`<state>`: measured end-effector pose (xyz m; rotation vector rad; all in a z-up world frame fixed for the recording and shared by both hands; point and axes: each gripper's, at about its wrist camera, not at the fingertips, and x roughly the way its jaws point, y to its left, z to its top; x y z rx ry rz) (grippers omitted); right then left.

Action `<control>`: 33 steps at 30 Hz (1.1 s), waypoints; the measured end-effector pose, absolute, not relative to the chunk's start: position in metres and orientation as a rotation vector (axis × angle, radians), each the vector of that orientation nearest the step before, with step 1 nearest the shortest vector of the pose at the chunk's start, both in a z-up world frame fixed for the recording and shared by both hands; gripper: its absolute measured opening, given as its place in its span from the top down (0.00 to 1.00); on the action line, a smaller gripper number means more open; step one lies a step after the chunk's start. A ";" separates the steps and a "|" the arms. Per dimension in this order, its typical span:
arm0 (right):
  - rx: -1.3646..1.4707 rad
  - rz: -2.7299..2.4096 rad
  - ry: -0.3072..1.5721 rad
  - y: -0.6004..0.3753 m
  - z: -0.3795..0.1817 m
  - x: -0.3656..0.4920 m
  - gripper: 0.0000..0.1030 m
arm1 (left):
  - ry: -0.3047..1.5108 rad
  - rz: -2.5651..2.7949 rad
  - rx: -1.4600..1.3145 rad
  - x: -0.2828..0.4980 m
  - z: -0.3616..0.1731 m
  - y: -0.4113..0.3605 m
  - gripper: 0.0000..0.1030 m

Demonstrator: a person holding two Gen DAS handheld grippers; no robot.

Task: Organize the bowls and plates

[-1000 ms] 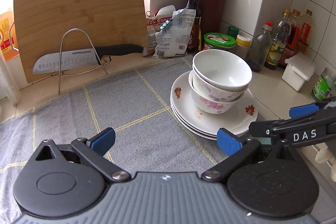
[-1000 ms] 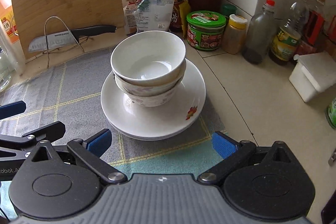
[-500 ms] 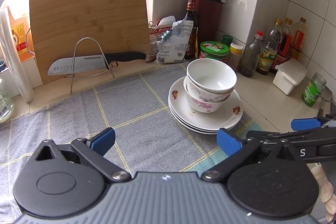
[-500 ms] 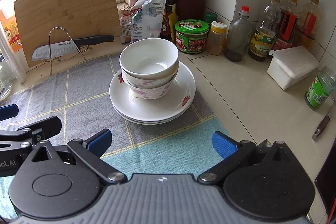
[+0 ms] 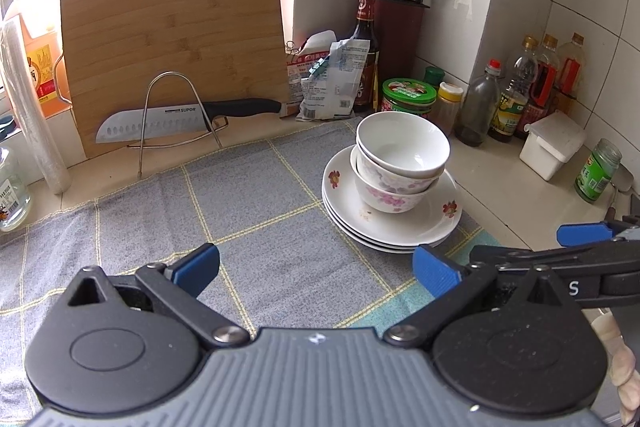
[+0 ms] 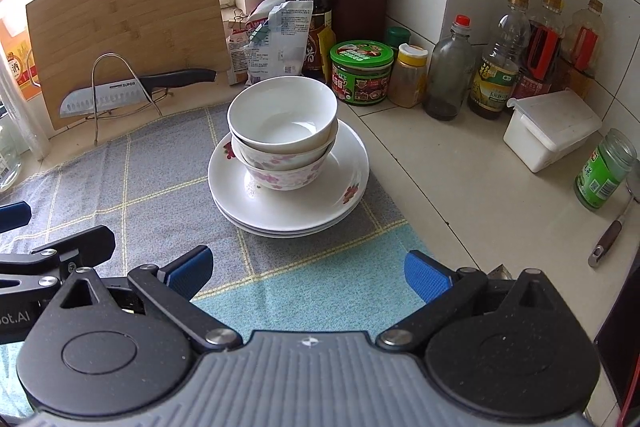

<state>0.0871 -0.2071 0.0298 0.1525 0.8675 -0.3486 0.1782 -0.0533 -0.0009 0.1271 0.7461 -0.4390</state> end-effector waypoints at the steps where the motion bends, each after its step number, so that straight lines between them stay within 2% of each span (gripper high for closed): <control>1: 0.153 -0.349 0.867 -0.207 0.030 0.087 0.00 | 0.744 -0.439 0.128 0.178 -0.001 -0.053 0.01; 33: 0.143 -0.384 0.877 -0.207 0.033 0.087 0.00 | 0.750 -0.438 0.131 0.178 -0.001 -0.057 0.01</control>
